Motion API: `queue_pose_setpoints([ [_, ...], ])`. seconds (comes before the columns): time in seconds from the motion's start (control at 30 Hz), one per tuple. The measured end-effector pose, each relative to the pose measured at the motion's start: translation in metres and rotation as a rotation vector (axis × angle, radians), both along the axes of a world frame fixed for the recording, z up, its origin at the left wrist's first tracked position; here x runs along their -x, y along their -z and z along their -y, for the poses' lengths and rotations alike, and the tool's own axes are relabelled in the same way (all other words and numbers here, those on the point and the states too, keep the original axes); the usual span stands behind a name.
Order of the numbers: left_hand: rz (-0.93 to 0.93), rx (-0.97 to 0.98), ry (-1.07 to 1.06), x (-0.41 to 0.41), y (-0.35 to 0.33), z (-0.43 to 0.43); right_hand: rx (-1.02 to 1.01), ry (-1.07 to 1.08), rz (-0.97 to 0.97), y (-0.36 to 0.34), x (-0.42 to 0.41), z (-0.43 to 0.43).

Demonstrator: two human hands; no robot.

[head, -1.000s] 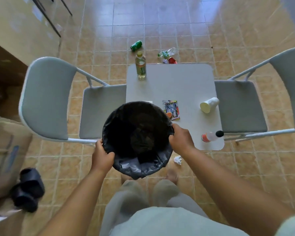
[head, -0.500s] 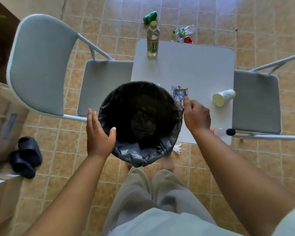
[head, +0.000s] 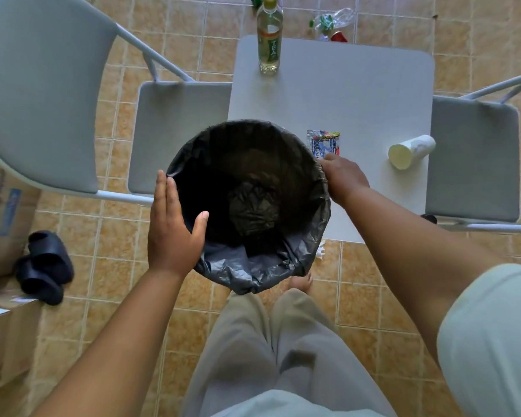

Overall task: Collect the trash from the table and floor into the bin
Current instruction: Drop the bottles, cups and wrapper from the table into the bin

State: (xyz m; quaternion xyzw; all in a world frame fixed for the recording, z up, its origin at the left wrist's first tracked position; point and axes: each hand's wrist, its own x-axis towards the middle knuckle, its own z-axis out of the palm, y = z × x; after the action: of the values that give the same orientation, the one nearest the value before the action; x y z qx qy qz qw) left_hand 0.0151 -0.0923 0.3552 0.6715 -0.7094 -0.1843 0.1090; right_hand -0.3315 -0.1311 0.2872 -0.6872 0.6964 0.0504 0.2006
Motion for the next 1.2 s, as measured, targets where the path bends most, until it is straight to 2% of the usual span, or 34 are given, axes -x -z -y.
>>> queue_pose_setpoints([
  [0.13, 0.005, 0.002, -0.001, 0.0, 0.0, 0.0, 0.155, 0.266, 0.171, -0.019, 0.006, -0.012],
  [0.2, -0.004, 0.0, 0.003, -0.001, 0.0, 0.0, 0.318, 0.37, 0.246, -0.048, 0.01, -0.019],
  [0.33, -0.028, -0.009, 0.012, -0.001, -0.001, 0.0, 0.843, 0.334, 0.241, -0.134, 0.015, -0.035],
  [0.43, -0.018, -0.033, 0.009, 0.001, -0.004, 0.0, 1.027, 0.277, 0.285, -0.183, 0.001, -0.042],
  [0.5, -0.019, -0.043, 0.028, 0.002, -0.007, -0.001, 0.942, 0.27, 0.411, -0.193, -0.02, -0.04],
  [0.6, -0.01, -0.059, 0.061, 0.009, -0.01, -0.004, 0.537, 0.251, 0.531, -0.172, -0.064, -0.032],
  [0.67, 0.007, -0.07, 0.078, 0.016, -0.011, -0.008, 0.214, 0.174, 0.44, -0.139, -0.088, -0.027],
  [0.73, 0.008, -0.08, 0.089, 0.023, -0.013, -0.012, -0.034, 0.094, 0.27, -0.105, -0.105, -0.025],
  [0.83, 0.011, -0.067, 0.088, 0.033, -0.013, -0.017, -0.284, 0.202, 0.176, -0.058, -0.111, -0.028],
  [0.9, 0.02, -0.06, 0.084, 0.04, -0.013, -0.02, -0.348, 0.282, 0.185, -0.028, -0.106, -0.028],
  [1.03, 0.037, -0.056, 0.092, 0.054, -0.011, -0.021, -0.391, 0.406, 0.05, -0.004, -0.091, -0.028],
  [1.13, 0.057, -0.055, 0.112, 0.06, -0.011, -0.021, -0.415, 0.366, 0.091, -0.013, -0.08, -0.035],
  [1.2, 0.068, -0.059, 0.121, 0.064, -0.01, -0.021, -0.363, 0.339, 0.113, -0.031, -0.075, -0.043],
])
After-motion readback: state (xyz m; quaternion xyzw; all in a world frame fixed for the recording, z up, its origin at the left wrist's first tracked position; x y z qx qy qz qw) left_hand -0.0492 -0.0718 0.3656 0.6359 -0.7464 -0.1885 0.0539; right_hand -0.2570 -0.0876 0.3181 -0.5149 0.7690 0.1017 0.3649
